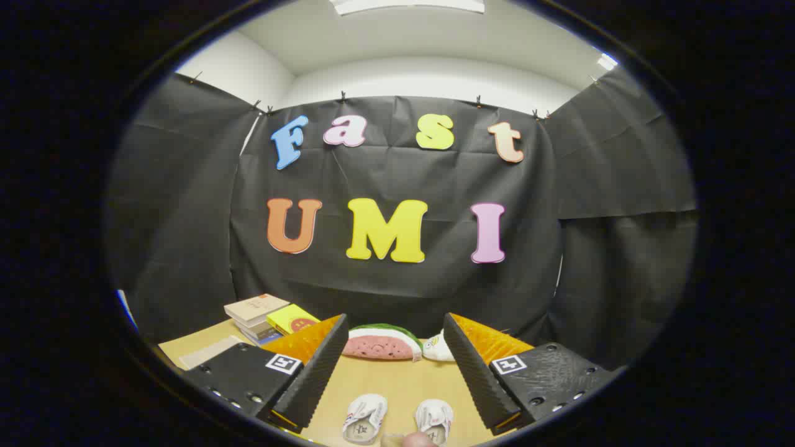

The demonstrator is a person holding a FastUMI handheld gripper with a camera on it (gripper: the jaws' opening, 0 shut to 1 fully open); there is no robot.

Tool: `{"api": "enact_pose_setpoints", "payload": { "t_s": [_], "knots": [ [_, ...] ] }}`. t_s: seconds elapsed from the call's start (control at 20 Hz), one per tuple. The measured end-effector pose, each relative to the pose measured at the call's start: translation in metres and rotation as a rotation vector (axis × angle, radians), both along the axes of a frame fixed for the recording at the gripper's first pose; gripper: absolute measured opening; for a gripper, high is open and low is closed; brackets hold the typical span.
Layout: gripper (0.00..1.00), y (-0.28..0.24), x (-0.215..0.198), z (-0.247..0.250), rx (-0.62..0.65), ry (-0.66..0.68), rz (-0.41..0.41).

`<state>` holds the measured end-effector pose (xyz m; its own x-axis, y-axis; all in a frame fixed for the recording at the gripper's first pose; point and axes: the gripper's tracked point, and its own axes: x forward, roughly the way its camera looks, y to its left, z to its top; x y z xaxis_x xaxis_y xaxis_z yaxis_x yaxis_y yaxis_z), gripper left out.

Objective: Open the storage box then place both shoes into the box .Put the left shoe in first, then the right shoe, with the right side of both shoes facing outward in a uniform manner.

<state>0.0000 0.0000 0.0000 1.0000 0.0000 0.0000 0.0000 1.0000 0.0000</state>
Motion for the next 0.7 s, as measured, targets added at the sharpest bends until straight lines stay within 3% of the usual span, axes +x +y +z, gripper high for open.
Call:
{"api": "enact_pose_setpoints", "payload": {
  "t_s": [0.2, 0.7],
  "knots": [
    [0.95, 0.013, 0.014, -0.002, 0.000, 0.027, 0.051],
    [0.95, 0.016, 0.028, 0.001, 0.008, 0.038, 0.078]
  ]
}}
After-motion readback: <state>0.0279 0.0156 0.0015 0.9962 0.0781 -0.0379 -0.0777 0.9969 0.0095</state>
